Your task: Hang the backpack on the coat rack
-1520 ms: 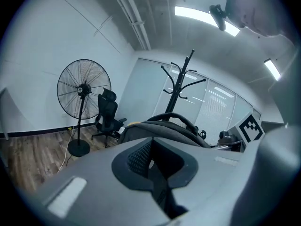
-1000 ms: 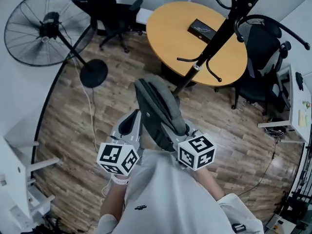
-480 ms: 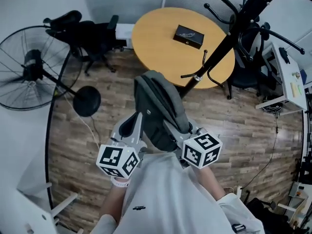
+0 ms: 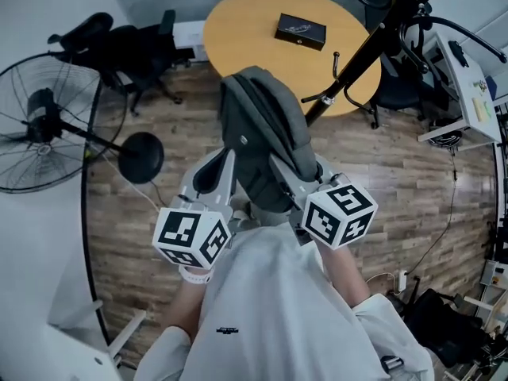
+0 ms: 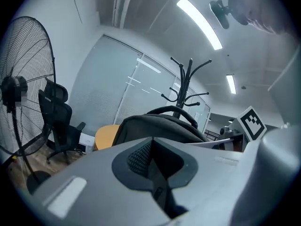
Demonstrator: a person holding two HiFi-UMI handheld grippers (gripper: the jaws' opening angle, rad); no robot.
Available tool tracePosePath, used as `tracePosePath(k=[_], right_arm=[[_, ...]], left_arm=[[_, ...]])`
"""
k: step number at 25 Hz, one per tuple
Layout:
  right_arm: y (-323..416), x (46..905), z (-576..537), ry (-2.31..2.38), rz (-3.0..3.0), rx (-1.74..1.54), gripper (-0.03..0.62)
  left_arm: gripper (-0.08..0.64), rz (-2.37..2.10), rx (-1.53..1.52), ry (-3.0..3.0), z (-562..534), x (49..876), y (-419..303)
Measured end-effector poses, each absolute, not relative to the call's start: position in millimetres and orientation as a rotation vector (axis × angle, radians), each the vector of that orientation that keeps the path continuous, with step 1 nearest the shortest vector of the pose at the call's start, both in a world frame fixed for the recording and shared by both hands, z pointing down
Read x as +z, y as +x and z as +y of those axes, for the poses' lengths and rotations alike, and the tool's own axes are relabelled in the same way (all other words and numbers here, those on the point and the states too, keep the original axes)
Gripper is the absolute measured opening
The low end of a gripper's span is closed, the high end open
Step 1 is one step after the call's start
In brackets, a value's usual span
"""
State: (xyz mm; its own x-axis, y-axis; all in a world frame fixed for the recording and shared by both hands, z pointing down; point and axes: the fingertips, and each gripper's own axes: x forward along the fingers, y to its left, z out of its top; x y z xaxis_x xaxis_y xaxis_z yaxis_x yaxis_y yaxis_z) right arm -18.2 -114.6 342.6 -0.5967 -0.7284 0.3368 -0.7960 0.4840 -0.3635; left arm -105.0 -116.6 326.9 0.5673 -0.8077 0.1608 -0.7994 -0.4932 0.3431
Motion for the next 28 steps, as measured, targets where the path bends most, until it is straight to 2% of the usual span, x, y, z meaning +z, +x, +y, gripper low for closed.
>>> tracePosePath(k=[28], right_arm=[[1.3, 301.6, -181.8, 1.455, -2.669, 0.798, 0.1]], left_arm=[[0.018, -1.328, -0.006, 2.473, -172.3, 293.9, -87.1]])
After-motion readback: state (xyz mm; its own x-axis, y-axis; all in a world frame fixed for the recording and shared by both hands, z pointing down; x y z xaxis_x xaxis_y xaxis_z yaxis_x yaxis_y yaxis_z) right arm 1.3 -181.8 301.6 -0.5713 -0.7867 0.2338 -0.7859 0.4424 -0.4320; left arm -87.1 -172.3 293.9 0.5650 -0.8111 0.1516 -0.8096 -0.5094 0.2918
